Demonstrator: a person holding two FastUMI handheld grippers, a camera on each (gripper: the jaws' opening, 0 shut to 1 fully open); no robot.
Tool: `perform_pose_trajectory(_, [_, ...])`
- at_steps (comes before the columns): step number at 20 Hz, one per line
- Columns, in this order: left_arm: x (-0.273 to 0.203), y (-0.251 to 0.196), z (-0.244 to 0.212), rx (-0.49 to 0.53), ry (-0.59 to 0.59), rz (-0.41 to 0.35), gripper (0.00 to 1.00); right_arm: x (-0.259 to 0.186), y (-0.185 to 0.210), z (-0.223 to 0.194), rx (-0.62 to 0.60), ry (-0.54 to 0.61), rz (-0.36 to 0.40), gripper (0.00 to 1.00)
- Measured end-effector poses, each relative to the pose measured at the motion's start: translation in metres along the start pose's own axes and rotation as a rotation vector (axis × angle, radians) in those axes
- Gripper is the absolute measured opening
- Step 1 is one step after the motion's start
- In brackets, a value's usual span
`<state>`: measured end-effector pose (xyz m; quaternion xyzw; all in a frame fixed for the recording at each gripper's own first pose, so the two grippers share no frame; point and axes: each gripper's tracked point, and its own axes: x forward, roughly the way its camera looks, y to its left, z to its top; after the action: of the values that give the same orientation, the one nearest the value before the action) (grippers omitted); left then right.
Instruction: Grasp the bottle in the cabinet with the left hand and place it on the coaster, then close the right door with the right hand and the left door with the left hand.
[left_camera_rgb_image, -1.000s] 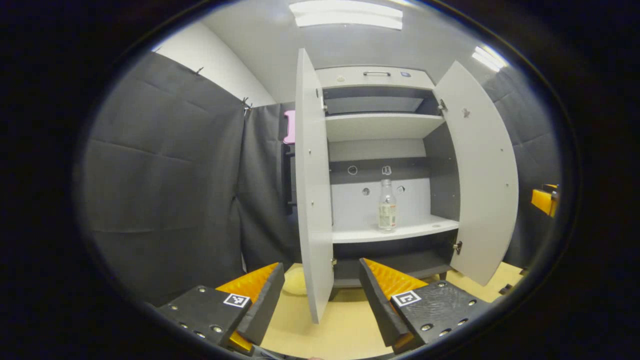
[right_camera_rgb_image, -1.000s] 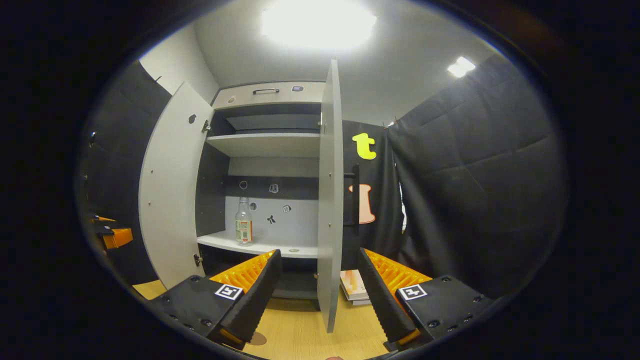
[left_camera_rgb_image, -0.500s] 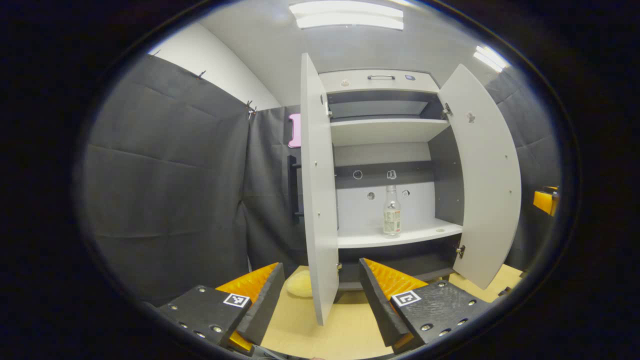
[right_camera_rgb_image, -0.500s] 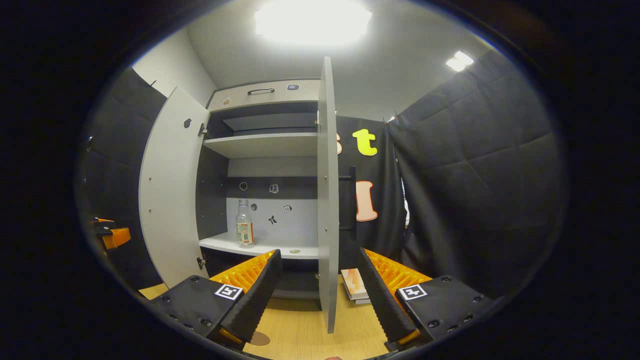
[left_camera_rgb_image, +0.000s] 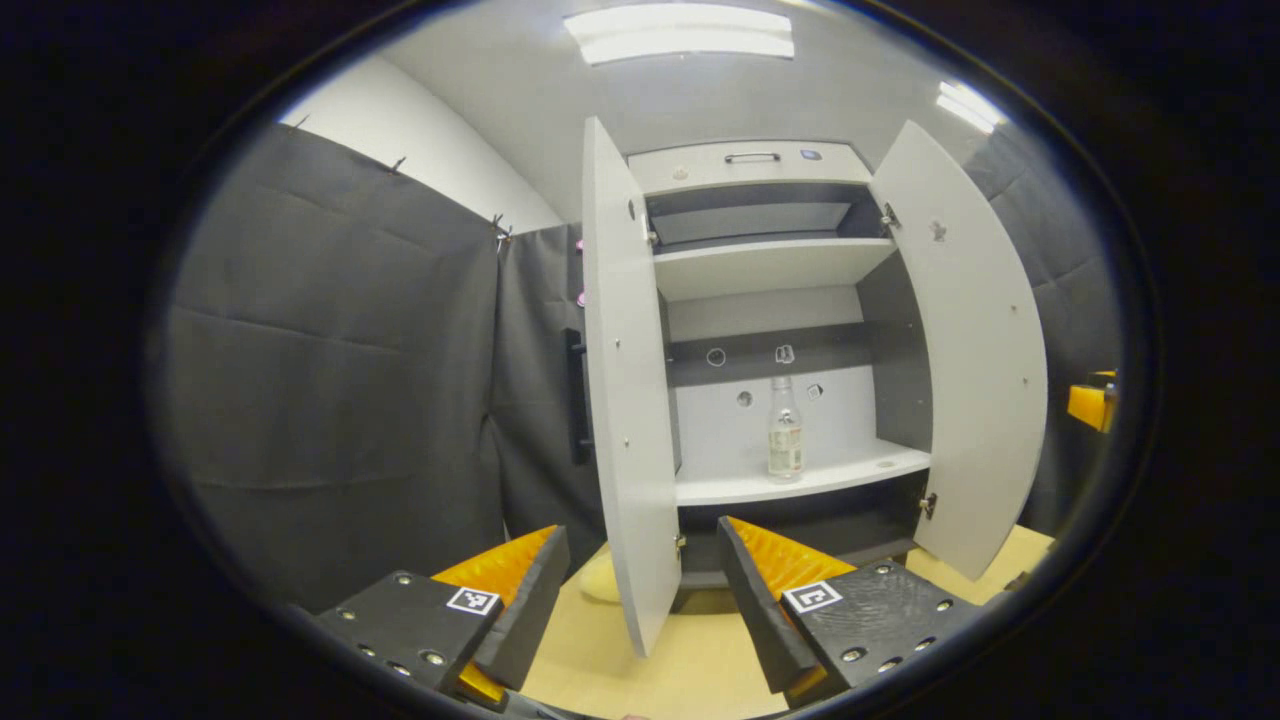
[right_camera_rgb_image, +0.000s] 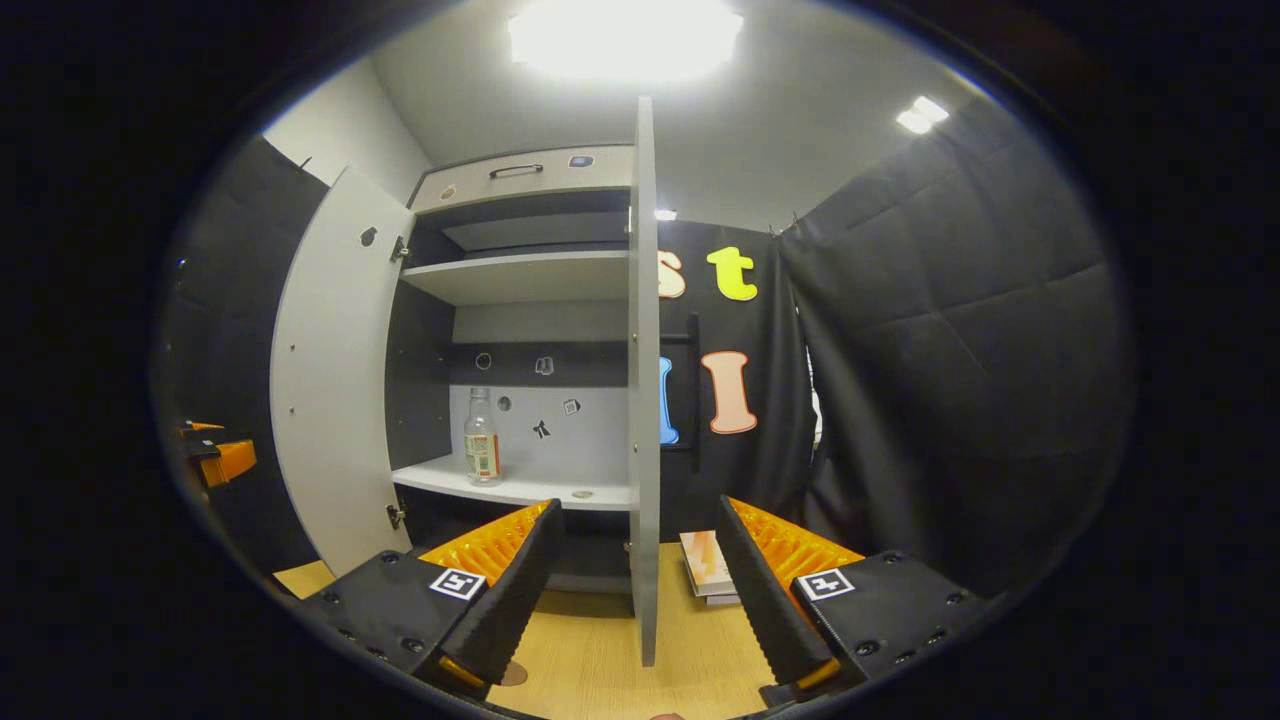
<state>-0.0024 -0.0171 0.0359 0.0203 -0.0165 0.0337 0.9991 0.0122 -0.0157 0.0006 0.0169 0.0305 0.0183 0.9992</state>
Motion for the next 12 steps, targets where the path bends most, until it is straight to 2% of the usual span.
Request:
perform_pose_trajectory(7, [0.022,-0.049,0.013,-0.003,-0.006,-0.029,0.87,-0.003,-0.022,-0.017,0.034,0.034,0.038,0.97])
perform_pose_trajectory(12, [0.051,-0.077,0.033,-0.025,-0.023,-0.08,0.87,-0.006,-0.04,-0.032,0.057,0.063,0.02,0.97])
